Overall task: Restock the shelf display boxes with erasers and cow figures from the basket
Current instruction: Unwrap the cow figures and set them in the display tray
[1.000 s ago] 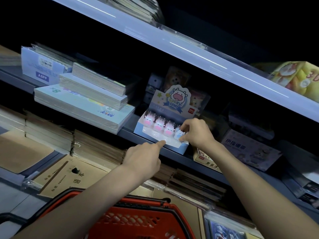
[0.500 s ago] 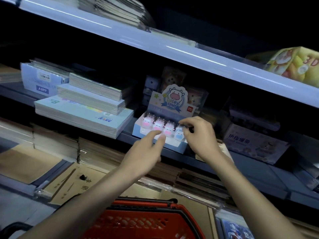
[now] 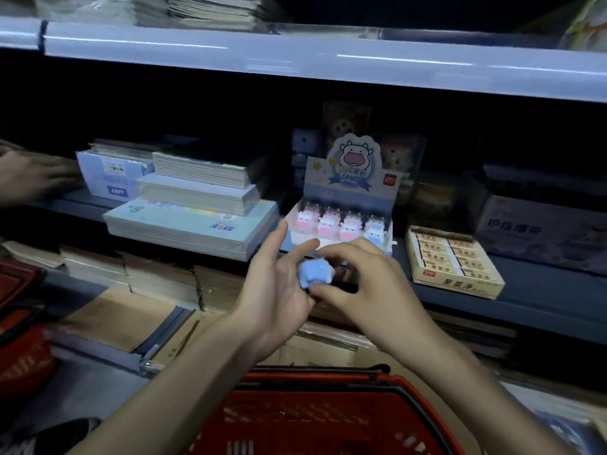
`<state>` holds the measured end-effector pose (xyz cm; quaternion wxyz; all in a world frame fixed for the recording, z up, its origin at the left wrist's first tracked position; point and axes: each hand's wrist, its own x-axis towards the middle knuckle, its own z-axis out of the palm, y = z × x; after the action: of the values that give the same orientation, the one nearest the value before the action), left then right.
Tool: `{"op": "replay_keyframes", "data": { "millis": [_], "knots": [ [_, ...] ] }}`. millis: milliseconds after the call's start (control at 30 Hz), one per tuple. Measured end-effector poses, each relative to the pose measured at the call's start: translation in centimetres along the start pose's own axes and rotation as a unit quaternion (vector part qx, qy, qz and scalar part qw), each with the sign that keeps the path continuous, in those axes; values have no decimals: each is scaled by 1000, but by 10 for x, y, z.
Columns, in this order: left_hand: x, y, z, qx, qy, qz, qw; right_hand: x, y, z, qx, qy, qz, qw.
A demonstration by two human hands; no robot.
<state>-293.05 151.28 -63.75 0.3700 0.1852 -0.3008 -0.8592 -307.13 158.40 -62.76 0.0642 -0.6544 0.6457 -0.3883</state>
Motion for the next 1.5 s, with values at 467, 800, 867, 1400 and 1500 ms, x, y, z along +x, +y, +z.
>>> {"op": "replay_keyframes", "data": {
  "millis": [467, 800, 867, 1400, 1500],
  "knots": [
    [-3, -17, -6, 218, 34, 63, 973, 4, 10, -8, 41, 59, -21, 997],
    [0, -9, -10, 255, 81, 75, 961, 10, 7, -13, 226, 39, 109, 967],
    [4, -9, -18, 369, 109, 115, 916, 16, 9, -12, 194, 51, 119, 972],
    [16, 17, -41, 752, 180, 214, 596, 127, 15, 22, -231, -52, -42, 971],
    [19, 20, -42, 748, 179, 213, 602, 131, 18, 27, -236, -56, -28, 970]
  ]
}}
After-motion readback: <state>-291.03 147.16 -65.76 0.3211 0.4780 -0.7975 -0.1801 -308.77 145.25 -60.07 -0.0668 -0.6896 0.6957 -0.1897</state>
